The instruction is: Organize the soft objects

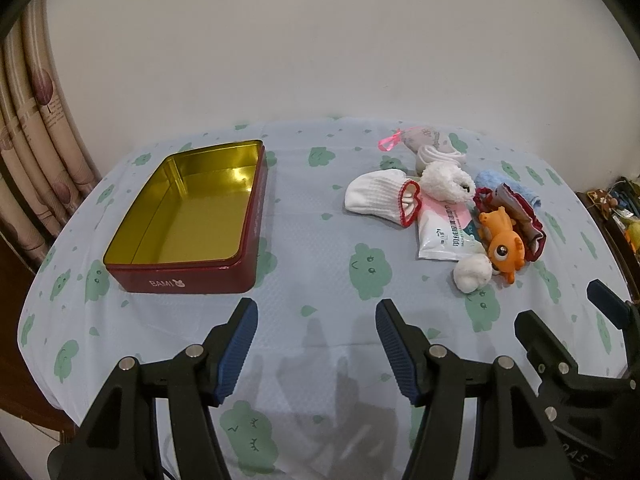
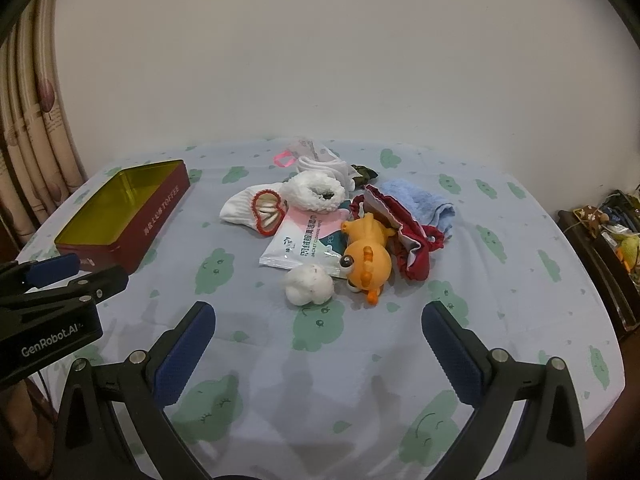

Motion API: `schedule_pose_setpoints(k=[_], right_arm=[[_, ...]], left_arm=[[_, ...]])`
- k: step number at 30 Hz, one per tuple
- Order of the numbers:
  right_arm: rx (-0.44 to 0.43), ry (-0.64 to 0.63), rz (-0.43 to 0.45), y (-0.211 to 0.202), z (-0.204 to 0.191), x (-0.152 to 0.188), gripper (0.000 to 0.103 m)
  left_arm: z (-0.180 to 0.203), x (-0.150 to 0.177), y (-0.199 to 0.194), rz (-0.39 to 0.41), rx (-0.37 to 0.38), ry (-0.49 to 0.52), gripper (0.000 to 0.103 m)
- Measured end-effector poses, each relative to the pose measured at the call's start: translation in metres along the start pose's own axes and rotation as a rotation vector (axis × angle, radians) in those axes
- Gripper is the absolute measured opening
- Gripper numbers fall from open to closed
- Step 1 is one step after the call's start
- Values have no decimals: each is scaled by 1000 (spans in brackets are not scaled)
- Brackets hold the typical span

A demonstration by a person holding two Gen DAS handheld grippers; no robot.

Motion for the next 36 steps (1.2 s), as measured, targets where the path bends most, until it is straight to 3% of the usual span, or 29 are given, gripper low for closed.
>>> schedule_pose_setpoints(k=[36], right_arm=[[-19, 0, -15, 3, -3, 2, 102]], left_arm=[[-4, 1, 4, -8, -8, -1, 63]])
Point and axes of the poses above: each gripper's, at about its wrist camera, not at the fingertips, and y roughly the way its jaws point, z to its right, x to its underside, the point moved 7 cm from there along y, roughly the way its jaws point, and after that the axes turned 1 degree about -x, right-handed, at the moved point
